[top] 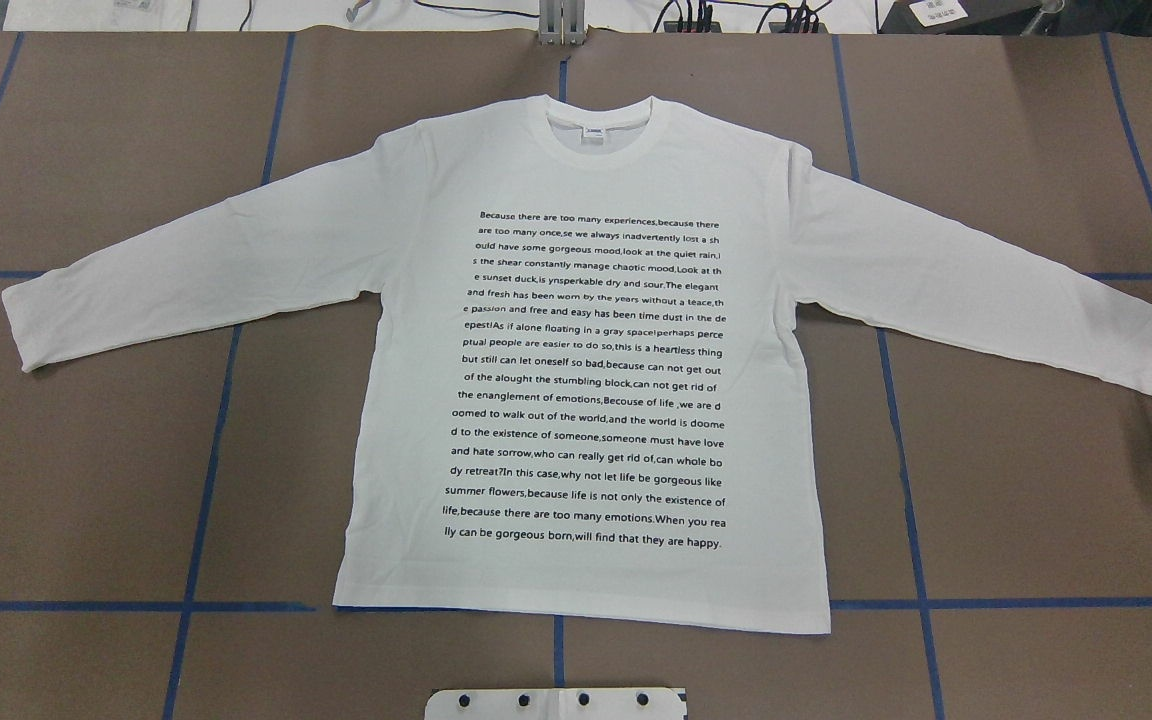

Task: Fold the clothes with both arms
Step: 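Move the right gripper to the cuff of the sleeve nearest it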

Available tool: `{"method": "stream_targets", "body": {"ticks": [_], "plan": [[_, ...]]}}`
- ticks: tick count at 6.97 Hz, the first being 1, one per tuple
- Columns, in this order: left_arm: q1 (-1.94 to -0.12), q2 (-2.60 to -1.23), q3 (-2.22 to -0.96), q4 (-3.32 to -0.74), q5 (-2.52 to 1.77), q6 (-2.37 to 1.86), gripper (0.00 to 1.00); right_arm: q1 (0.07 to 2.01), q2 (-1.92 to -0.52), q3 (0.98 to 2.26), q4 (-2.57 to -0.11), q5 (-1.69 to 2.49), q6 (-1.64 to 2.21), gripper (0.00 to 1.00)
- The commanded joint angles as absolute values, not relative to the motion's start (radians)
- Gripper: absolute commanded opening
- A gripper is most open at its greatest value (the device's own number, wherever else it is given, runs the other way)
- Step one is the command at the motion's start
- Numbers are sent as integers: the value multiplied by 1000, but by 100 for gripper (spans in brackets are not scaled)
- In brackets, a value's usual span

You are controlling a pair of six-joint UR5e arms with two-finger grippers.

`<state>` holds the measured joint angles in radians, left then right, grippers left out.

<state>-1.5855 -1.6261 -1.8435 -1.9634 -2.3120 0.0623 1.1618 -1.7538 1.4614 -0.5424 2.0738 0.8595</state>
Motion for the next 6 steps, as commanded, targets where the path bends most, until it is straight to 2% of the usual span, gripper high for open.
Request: {"method": "stream_targets", "body": {"ticks": [1,2,6], "plan": [[-1586,-1626,-1842,-1963,-2313,63,100,1099,-1747,1456,-534,2025,897,62],[-1586,-1614,-1845,-1965,-2313,63,100,1089,-1746,1456,-534,2025,900,54],[-1588,-1605,-1859,-1965,-2313,63,100,1069,-1752,1428,-532,2013,896,51]]}}
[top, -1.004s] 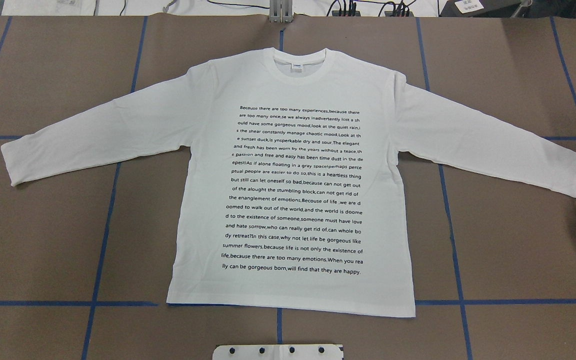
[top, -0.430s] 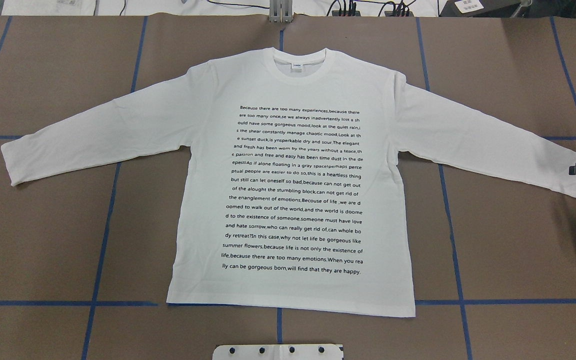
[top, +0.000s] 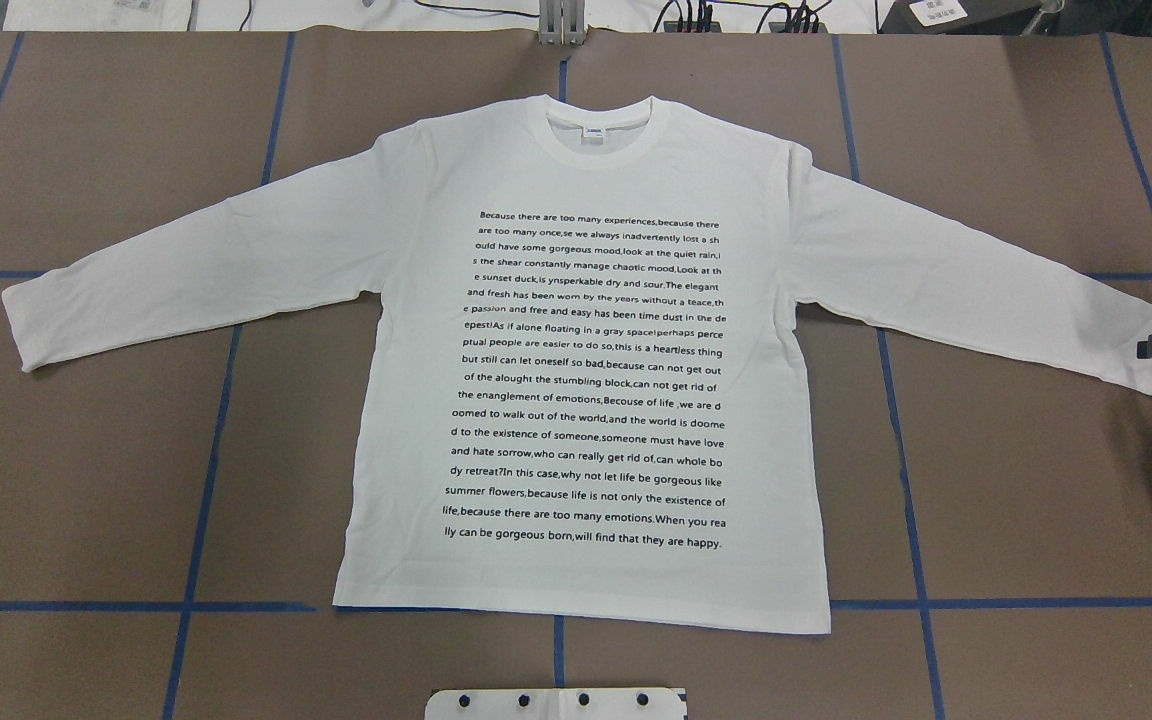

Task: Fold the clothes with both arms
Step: 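Grasp the sleeve cuff with the right gripper and lift it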

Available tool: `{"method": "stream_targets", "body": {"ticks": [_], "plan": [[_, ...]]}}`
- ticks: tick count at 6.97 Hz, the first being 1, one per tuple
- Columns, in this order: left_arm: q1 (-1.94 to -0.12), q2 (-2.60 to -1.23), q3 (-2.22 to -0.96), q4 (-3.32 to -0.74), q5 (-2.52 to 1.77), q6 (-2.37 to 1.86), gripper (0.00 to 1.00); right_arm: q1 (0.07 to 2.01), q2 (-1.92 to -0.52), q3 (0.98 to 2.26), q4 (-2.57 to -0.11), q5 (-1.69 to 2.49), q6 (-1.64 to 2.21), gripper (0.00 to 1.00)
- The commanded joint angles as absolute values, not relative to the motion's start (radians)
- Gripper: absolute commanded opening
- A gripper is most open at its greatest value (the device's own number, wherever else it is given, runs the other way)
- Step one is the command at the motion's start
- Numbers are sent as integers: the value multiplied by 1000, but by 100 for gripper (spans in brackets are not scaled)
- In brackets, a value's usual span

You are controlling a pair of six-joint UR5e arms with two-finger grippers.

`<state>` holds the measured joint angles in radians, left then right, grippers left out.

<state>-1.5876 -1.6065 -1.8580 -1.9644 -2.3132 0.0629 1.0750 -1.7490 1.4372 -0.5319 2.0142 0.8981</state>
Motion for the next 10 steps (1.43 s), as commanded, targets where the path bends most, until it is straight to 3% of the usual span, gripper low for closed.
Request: {"method": "stream_targets", "body": {"ticks": [1,2,3,4,5,6,8,9,10], "plan": [[-1588,-1603,-1859,-1964,-2313,63,100,1063,-1759,1428,-532,2002,894,51],[-1588,-1598,-1859,-1965,-2313,67,100,1057,-1759,1427,-532,2000,894,45],[-1588,-1597,-1861,-1964,-2313,69,100,1052,-1759,1427,-532,2000,897,29],[-1589,-1588,-1867,-1965,-2315,69,100,1043,-1759,1427,-532,1991,897,20],[-1589,-1586,-1870,-1964,-2315,69,100,1034,-1759,1421,-532,1984,897,20],[-1588,-1583,-1868,-1965,-2315,71,100,1032,-1759,1416,-532,1983,897,2],[-1589,-1583,-1868,-1963,-2315,71,100,1037,-1749,1468,-549,1997,888,0],[-1589,-1583,-1868,-1963,-2315,71,100,1079,-1747,1549,-636,2017,887,0],[-1589,-1582,-1868,-1963,-2315,72,100,1091,-1718,1715,-848,2023,887,0]]}}
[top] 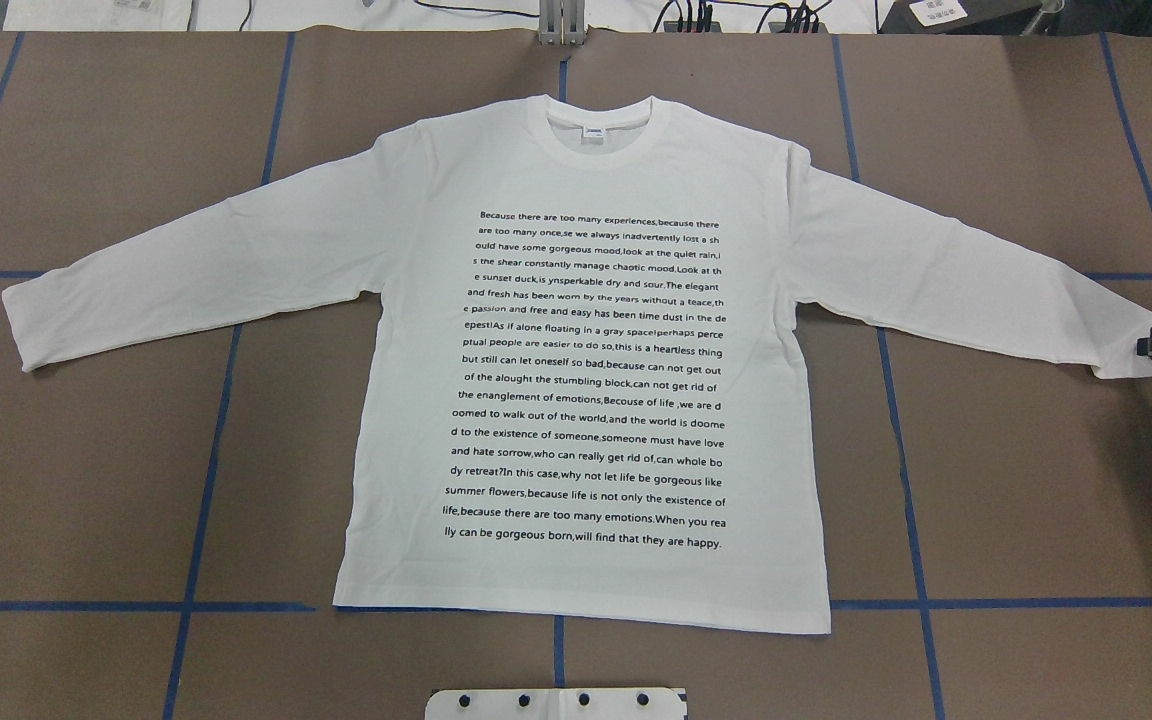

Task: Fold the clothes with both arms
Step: 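Grasp the sleeve cuff with the right gripper and lift it, then carry the sleeve across the shirt body with the right gripper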

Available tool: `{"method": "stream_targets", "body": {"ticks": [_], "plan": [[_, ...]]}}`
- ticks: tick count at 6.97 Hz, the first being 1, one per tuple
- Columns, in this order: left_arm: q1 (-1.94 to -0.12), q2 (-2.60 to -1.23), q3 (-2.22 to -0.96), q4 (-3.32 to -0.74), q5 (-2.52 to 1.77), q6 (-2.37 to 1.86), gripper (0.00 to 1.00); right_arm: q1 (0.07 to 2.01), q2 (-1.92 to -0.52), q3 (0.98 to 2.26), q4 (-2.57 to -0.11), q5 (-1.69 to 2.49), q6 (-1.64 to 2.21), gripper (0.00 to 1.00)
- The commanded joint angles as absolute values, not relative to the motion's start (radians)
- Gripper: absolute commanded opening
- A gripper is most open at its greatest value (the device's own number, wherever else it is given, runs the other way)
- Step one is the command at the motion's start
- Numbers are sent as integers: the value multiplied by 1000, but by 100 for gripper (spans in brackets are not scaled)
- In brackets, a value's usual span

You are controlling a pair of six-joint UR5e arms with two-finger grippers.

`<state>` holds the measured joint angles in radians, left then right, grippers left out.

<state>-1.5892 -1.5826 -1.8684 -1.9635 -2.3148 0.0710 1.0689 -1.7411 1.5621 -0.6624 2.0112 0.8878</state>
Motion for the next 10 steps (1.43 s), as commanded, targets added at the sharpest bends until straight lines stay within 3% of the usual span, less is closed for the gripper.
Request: {"method": "stream_targets", "body": {"ticks": [1,2,4,5,6,9,10], "plan": [[-1589,-1568,-1871,-1965,-2315,74,100,1098,-1615,1868,-1132,2007,891,0],[-1589,-1568,-1871,-1964,-2315,74,100,1097,-1447,1935,-1374,1985,899,0],[-1589,-1555,-1873,-1965,-2315,74,100,1018,-1056,1922,-1767,1913,911,0],[-1589,-1555,-1873,-1964,-2313,74,100,968,-922,1881,-1820,1876,958,0],[-1591,-1554,-1871,-1963,-2312,74,100,894,-785,1788,-1812,1814,1030,0],[-1601,-1545,-1862,-1963,-2306,63,100,608,-354,1169,-1462,1460,1254,0],[-1606,-1545,-1861,-1963,-2306,63,100,544,-307,1110,-1436,1398,1262,0]]}}
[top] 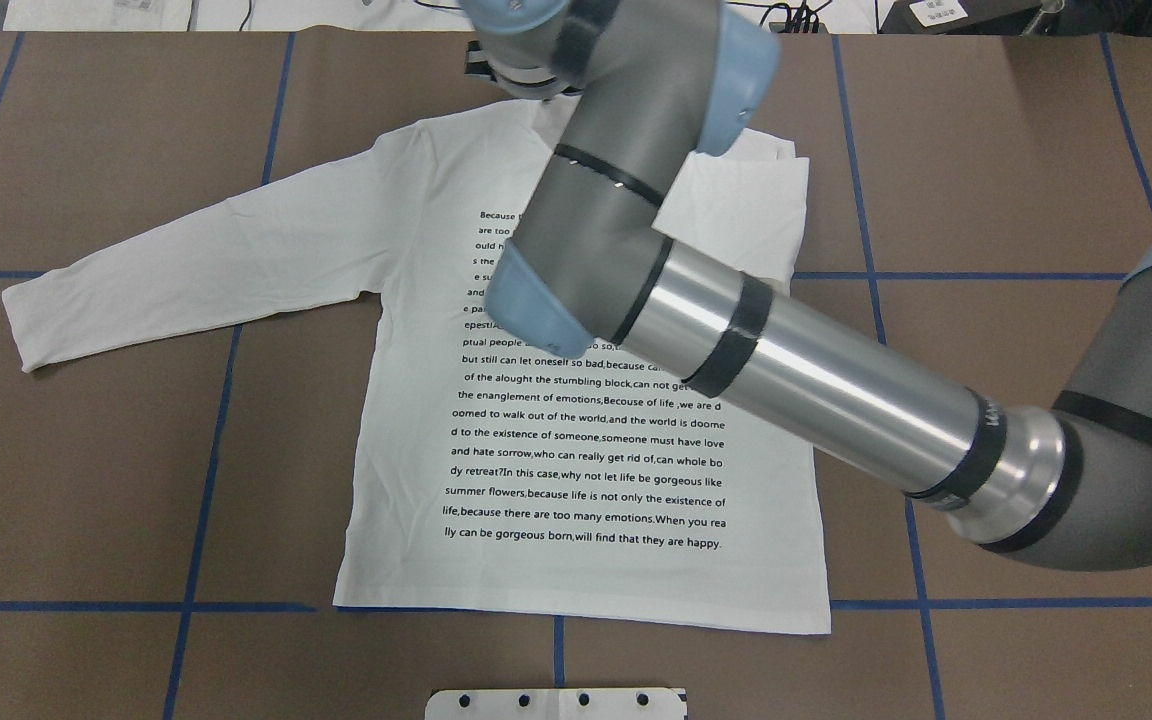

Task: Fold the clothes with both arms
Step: 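Carry the sleeve across the shirt body with the right gripper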

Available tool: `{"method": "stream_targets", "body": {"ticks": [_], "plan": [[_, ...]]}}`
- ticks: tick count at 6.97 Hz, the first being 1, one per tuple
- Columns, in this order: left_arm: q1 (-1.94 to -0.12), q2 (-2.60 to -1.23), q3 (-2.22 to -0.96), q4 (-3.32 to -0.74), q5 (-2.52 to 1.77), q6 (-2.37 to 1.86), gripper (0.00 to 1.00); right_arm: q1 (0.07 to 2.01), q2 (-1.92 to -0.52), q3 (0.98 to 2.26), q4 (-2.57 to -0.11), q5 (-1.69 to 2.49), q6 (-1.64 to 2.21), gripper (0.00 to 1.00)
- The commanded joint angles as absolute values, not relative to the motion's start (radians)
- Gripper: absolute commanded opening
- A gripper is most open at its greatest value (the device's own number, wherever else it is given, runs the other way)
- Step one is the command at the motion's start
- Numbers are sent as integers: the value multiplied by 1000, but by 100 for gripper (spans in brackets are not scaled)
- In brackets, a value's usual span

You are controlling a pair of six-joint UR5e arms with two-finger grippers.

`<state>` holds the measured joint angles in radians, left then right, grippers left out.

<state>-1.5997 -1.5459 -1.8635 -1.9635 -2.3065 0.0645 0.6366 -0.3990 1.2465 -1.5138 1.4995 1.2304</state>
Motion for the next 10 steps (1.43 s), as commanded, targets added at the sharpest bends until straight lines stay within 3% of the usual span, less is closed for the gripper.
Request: {"method": "stream_targets", "body": {"ticks": [1,3,5,7,10], "plan": [[-1614,-1545,-1859,-1963,-2306,63,100,488,-276,1079,-1418,1344,1264,0],[-1614,-1537,-1853,-1962,-2306,54,100,440,-265,1005,-1309,1299,1262,100],[-1611,-1548,-1815,-1965,-2312,55,100,448,-262,1005,-1310,1305,1255,100],[-1603,-1565,-1812,-2008,-2313,-12,100,577,-314,1064,-1420,1532,1249,100],[-1349,-1517,-1787,-2220,-2275,-219,100,774,-716,1567,-1584,1811,1054,100]]}}
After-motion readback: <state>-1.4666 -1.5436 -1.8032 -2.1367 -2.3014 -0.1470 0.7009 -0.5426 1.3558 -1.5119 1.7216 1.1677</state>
